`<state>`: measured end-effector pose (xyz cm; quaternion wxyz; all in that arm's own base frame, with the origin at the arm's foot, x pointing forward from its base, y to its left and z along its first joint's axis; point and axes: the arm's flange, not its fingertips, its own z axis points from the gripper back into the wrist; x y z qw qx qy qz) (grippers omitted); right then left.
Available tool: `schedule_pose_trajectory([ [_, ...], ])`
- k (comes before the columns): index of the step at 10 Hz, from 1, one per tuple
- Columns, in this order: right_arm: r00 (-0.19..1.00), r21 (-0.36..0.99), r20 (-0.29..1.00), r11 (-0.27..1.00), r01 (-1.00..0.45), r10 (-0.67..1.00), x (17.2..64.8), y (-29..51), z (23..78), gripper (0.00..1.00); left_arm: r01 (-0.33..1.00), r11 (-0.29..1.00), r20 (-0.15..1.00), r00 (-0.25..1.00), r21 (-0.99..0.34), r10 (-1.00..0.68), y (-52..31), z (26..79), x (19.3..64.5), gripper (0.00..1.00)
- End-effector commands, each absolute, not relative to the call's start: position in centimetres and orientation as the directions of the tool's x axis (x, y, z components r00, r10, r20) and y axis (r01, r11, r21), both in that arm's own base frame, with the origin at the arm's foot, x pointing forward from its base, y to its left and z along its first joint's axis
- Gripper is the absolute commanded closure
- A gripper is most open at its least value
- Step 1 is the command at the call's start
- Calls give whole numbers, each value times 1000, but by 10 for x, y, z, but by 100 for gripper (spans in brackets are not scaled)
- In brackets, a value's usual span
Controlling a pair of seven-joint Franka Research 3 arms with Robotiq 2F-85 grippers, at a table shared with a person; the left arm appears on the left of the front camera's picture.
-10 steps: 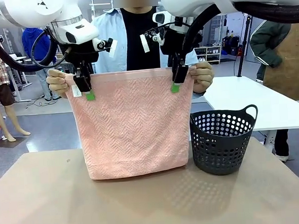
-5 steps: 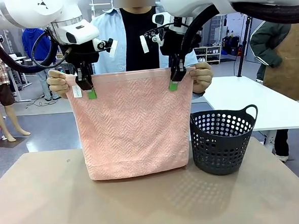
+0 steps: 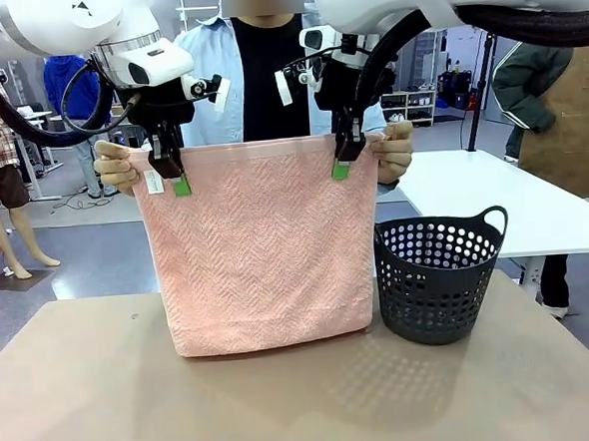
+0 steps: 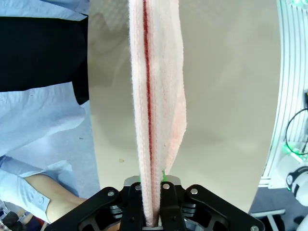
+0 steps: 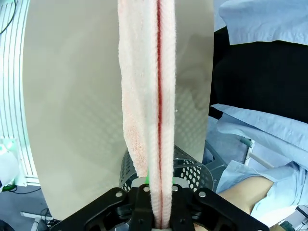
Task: Fold the towel.
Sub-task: Release the end of the 100 cm Hotel Towel you were holding and grab the top end of the folded side, then release the end of the 100 cm Hotel Towel you were holding.
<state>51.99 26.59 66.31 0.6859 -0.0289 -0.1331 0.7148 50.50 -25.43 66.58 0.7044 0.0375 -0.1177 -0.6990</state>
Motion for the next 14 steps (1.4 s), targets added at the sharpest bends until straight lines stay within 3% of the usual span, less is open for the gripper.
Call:
schedule_pose_trajectory([
  [1,-58,-234,140,-24,-972,989,520,265,664,100,974,20,106,-4,224,-994,-254,667,505,100],
  [14,-58,-234,140,-24,-972,989,520,265,664,100,974,20,106,-4,224,-994,-254,667,505,100],
])
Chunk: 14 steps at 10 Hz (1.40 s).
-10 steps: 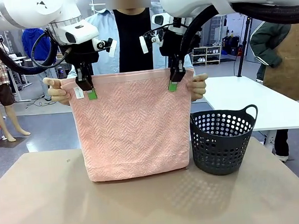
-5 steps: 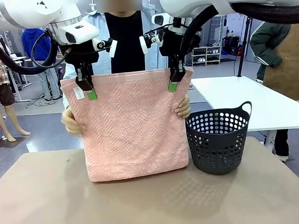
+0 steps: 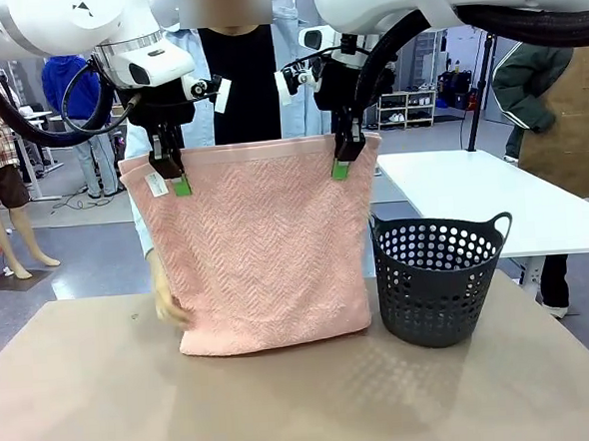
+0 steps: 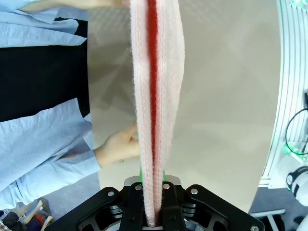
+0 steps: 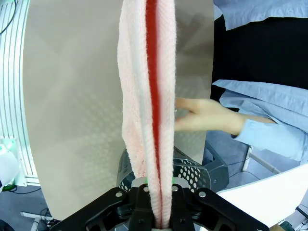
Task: Fold the towel.
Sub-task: Release the end of the 100 cm Hotel Towel you were holding.
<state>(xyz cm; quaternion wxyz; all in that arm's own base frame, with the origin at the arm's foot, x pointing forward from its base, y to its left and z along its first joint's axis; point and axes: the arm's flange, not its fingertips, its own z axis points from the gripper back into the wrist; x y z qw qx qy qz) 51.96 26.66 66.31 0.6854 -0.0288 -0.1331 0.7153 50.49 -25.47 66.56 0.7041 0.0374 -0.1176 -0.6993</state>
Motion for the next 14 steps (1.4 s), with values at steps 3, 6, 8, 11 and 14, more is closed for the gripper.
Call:
schedule_pose_trajectory([
  [3,-58,-234,140,-24,-972,989,520,265,664,100,974,20,106,-4,224,-994,-254,667,505,100],
  [6,-58,-234,140,-24,-972,989,520,265,664,100,974,20,106,-4,224,-994,-254,667,505,100],
  [8,-58,-234,140,-24,-972,989,520,265,664,100,974,20,106,-4,224,-994,-254,667,505,100],
  [11,-58,-234,140,-24,-972,989,520,265,664,100,974,20,106,-4,224,-994,-254,667,505,100],
  [14,-58,-234,140,-24,-972,989,520,265,664,100,974,20,106,-4,224,-994,-254,667,505,100],
])
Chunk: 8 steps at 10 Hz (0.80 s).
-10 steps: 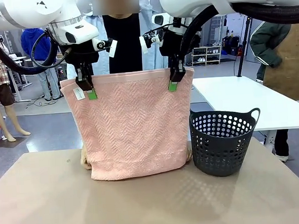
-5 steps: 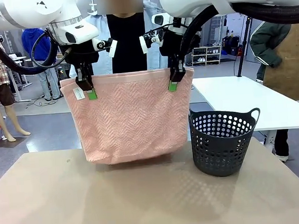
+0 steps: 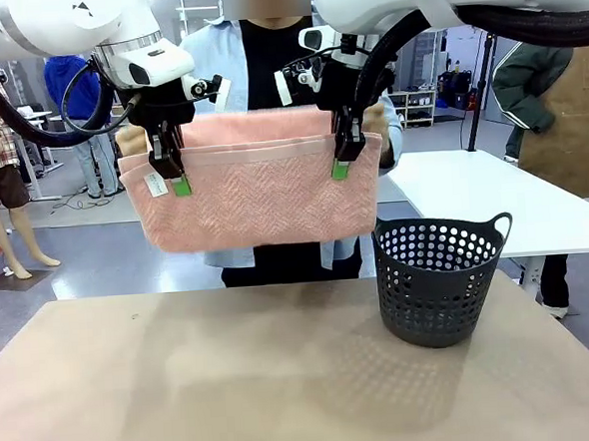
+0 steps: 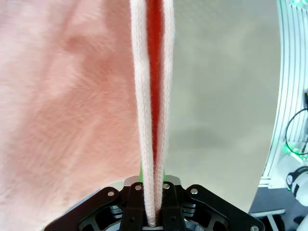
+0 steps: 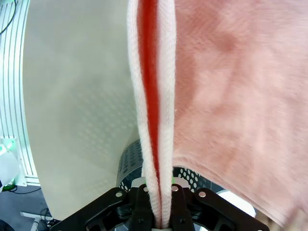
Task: Fold the towel.
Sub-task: Release the end of the 100 cm Hotel Towel you were holding.
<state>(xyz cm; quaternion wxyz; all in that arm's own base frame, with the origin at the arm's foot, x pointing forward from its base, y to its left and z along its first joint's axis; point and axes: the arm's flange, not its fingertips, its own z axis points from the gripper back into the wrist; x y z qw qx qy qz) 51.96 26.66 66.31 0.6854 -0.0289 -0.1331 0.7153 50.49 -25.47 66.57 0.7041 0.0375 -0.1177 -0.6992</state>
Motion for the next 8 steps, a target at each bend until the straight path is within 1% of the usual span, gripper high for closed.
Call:
schedule_pose_trajectory([
  [1,-58,-234,140,-24,-972,989,520,265,664,100,974,20,106,-4,224,-994,-254,667,505,100],
  [8,-58,-234,140,-24,-972,989,520,265,664,100,974,20,106,-4,224,-994,-254,667,505,100],
])
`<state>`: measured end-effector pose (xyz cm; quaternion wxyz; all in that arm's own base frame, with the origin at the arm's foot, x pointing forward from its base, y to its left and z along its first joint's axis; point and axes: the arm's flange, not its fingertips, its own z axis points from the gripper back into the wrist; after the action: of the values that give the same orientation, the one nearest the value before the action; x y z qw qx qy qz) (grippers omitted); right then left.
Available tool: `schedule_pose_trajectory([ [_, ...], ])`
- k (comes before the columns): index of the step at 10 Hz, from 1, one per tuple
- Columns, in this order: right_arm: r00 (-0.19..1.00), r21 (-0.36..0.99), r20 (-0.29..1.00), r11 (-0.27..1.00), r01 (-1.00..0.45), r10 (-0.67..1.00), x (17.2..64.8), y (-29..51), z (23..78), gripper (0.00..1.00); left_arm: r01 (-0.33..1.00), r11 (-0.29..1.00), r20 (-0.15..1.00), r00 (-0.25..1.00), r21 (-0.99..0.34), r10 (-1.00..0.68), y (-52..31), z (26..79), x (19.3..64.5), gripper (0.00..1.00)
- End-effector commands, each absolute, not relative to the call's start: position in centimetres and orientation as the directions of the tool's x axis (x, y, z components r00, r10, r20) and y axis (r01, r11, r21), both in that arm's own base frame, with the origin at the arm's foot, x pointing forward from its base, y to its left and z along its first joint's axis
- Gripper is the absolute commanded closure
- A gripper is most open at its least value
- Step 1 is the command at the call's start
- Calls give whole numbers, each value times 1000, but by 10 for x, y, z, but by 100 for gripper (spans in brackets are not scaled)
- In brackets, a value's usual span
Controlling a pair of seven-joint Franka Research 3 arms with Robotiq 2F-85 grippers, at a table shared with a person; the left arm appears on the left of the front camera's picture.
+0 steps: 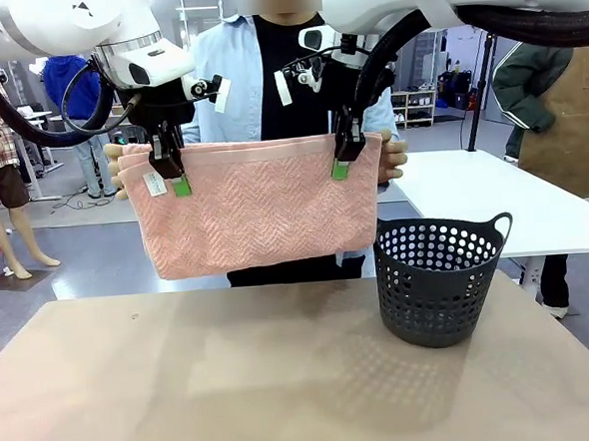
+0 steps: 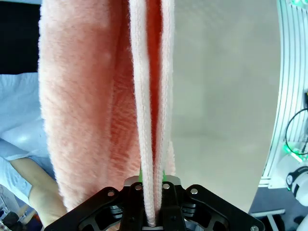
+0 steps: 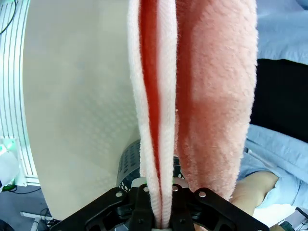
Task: Fold the towel.
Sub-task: Release the end of the 100 cm Hotel Towel you were holding.
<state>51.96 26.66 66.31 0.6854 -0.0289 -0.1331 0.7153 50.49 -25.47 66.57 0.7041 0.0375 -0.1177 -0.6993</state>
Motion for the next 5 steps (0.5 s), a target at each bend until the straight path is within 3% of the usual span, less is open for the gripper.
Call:
schedule_pose_trajectory([
  [1,-58,-234,140,-24,-972,989,520,265,664,100,974,20,106,-4,224,-994,-254,667,505,100],
  [5,-58,-234,140,-24,-972,989,520,265,664,100,974,20,106,-4,224,-994,-254,667,505,100],
])
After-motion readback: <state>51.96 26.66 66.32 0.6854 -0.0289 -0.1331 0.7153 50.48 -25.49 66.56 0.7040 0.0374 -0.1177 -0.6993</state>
